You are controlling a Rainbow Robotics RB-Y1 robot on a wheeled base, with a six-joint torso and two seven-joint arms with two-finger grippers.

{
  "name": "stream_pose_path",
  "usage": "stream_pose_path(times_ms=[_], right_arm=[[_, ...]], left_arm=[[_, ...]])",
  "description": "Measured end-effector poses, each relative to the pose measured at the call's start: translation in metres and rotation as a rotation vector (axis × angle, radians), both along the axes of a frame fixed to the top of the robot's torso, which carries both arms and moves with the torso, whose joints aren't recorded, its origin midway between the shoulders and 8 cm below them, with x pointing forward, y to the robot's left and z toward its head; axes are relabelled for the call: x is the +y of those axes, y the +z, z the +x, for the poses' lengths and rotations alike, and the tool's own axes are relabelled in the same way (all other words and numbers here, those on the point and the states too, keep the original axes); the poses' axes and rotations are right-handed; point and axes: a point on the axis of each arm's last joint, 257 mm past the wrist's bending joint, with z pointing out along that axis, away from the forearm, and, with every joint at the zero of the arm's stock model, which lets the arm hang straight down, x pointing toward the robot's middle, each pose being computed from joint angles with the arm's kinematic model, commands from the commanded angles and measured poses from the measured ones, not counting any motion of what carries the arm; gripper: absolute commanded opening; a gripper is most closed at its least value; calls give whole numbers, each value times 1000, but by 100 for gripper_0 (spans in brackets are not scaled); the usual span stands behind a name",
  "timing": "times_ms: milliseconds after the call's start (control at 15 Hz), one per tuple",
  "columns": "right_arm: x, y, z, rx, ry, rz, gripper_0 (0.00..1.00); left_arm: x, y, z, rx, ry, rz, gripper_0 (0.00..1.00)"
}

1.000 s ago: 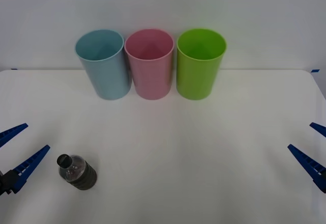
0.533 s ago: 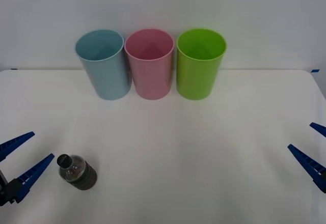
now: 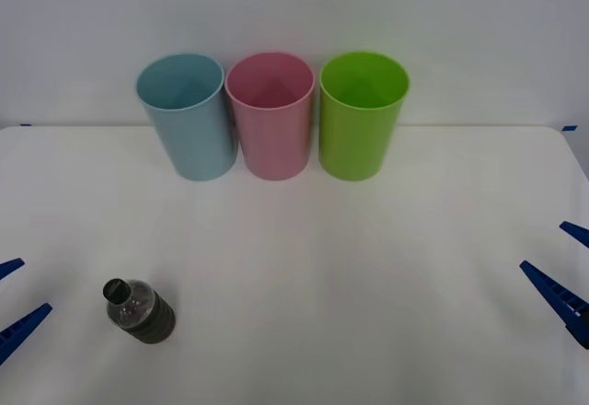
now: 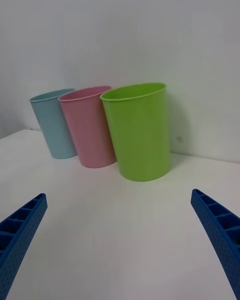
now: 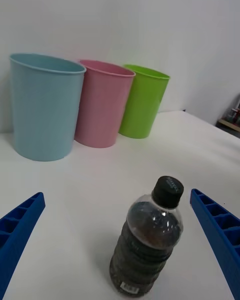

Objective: Grasp the object on the table and drop it into the matching bin: aluminum can to the light blue bin, PET bottle to the pink bin.

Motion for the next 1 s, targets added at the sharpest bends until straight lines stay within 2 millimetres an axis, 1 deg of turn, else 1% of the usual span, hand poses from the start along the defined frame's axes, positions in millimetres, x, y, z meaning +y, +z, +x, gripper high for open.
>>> stream_pose_path(times_ms=[67, 200, 400, 533, 667, 867, 1000], right_arm=[[0, 0, 0, 0, 0, 0, 100], [0, 0, 0, 0, 0, 0, 100], [0, 0, 0, 0, 0, 0, 100], [0, 0, 0, 0, 0, 0, 100], [0, 0, 0, 0, 0, 0, 100], [0, 0, 0, 0, 0, 0, 100], [0, 0, 0, 0, 0, 0, 100]], left_arm=[[6, -5, -1, 4, -5, 24, 100], [12, -14, -4, 5, -23, 70, 100], [13, -24, -12, 5, -51, 121, 100], [10, -34, -18, 6, -84, 181, 100], [2, -42, -20, 1, -111, 208, 100], [-6, -60, -18, 11, -157, 287, 100], [-8, -67, -15, 12, -169, 323, 100]])
